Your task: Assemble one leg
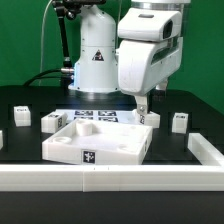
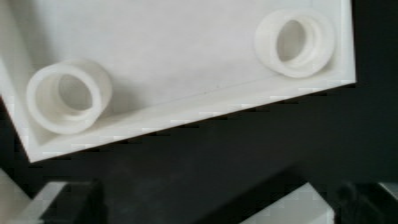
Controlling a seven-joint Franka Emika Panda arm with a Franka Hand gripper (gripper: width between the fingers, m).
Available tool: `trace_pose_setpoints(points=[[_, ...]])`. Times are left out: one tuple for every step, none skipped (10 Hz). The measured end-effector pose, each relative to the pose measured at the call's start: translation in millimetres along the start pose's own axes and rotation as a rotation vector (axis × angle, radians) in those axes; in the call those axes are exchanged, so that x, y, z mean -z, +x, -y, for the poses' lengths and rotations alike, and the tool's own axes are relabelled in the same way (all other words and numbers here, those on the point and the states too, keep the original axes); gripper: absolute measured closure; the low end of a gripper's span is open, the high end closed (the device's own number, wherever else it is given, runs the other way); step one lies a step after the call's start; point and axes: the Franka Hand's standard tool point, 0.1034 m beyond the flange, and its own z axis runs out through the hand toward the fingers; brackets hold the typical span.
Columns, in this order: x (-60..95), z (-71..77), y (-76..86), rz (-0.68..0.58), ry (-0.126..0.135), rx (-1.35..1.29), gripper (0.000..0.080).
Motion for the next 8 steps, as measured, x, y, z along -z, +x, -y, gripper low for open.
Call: trace_pose_setpoints(points=[[-1.6, 2.1, -3.0, 0.007, 0.016, 0.022, 0.0150], [-1.6, 2.1, -3.0, 0.007, 0.016, 0.022, 0.0150], [-1.6, 2.0, -3.1, 0.007, 0.016, 0.022, 0.0150], [-1.5, 1.9, -3.2, 0.008, 0.015, 0.023, 0.0150], [-1.5, 1.8, -3.2, 0.008, 0.015, 0.023, 0.0150], [-1.5, 1.8, -3.2, 0.008, 0.015, 0.023, 0.0150], [-1.5, 1.8, -3.2, 0.008, 0.015, 0.023, 0.0150], [-1.5, 1.8, -3.2, 0.008, 0.015, 0.023, 0.0150]])
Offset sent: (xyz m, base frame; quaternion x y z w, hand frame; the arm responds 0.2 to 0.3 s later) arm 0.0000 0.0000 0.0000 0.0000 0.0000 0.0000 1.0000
